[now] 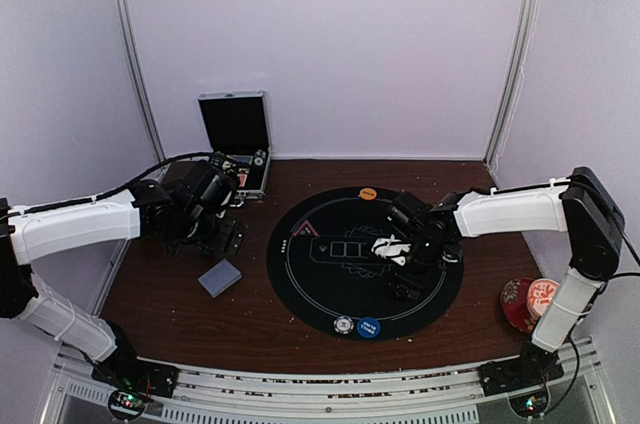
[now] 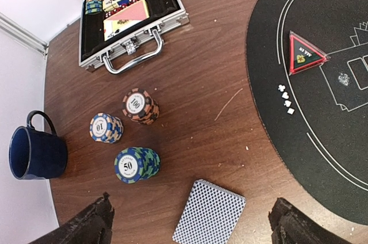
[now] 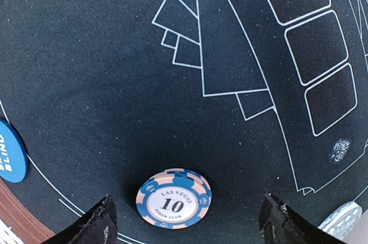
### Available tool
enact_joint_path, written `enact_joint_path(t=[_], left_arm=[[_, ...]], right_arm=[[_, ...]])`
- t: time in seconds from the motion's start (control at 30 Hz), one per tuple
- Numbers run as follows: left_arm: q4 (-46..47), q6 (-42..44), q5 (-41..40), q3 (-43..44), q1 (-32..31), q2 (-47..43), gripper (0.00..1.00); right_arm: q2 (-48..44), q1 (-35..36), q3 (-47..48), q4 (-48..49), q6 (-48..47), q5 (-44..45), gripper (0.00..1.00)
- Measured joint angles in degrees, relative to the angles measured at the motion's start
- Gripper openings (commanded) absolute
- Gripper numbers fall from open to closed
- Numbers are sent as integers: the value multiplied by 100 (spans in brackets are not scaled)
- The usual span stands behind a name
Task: Distribute texas hold em gaming equipment
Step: Pick up the pile of poker chips from the poker table mat.
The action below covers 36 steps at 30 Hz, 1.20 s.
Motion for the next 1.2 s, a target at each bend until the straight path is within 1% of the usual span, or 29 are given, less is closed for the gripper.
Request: enact_joint_path(t=[0.17, 0.27, 0.33, 0.5, 0.63, 0.8, 0.87, 0.9, 1.07, 1.13, 1.2], left_arm=[[28, 0, 59, 0, 85, 0, 98], [31, 2, 74, 0, 109, 0, 98], [31, 2, 90, 0, 116, 0, 98], [31, 0, 131, 0, 131, 0, 98], [31, 2, 153, 0, 138, 0, 98], [31, 2, 162, 0, 149, 0, 98], [31, 0, 164, 0, 164, 0, 98], [31, 0, 164, 0, 166, 0, 98], [31, 0, 164, 0, 168, 0, 98], [33, 0, 164, 0, 168, 0, 98], [31, 0, 164, 0, 168, 0, 98]], right_arm=[[4, 0, 0, 13, -2, -20, 82], [55, 0, 0, 13, -4, -35, 77], [118, 0, 0, 13, -13, -37, 77], [238, 0, -4, 22, -13, -61, 72], [249, 0, -4, 15, -17, -114, 61], [271, 0, -4, 4, -28, -212, 53], [275, 0, -2, 7, -39, -232, 51], [275, 0, -2, 9, -42, -234, 48], [275, -44, -2, 24, -31, -243, 28], [262, -87, -4, 31, 17, -260, 24], [251, -155, -13, 37, 13, -332, 22]])
